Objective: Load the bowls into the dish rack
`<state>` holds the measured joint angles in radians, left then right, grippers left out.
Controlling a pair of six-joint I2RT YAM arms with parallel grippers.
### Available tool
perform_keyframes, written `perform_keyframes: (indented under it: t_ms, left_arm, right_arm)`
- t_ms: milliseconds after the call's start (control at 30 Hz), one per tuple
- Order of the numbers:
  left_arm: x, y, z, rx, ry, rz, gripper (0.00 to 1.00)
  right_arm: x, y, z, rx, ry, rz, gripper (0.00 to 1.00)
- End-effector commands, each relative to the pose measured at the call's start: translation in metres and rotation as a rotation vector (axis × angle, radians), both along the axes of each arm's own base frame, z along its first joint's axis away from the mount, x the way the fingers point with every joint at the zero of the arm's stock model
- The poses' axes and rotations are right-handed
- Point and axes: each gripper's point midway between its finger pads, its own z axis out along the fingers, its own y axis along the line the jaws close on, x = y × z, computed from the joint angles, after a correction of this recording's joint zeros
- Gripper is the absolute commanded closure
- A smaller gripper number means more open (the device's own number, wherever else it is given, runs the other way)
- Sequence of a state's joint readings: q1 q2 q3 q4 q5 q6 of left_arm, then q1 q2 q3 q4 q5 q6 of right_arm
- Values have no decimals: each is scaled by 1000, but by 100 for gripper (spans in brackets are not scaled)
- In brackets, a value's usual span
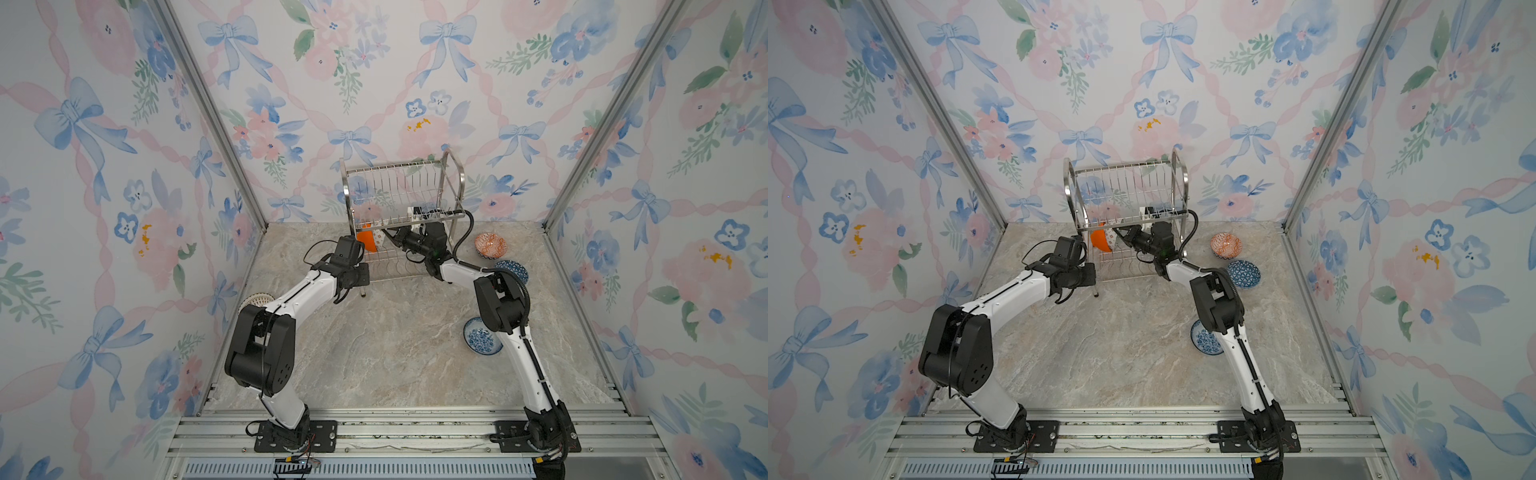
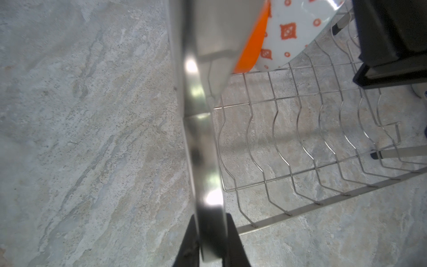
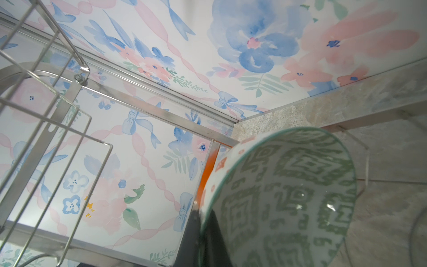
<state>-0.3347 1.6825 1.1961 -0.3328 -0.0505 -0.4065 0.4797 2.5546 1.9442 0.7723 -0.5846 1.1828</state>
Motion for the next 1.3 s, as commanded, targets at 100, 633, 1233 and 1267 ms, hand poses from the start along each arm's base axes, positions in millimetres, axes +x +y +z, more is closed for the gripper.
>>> perform_keyframes:
  t_ms: [100,633,1233,1267]
  left_arm:
    - [-57,9,-46,-1,277,-11,100]
    - [-58,9,-46,-5,277,-12,100]
    - [-60,12,-48,0,281,-6,100]
    - [-60,12,-47,-1,280,-5,100]
  right_arm:
    - [-6,11,-28,-19,54,66,99]
    - [-6,16,-41,-31,84,84,97]
    - [-3,12,-28,-48,95,56,80]
    - [-2,11,-28,-48,96,54,79]
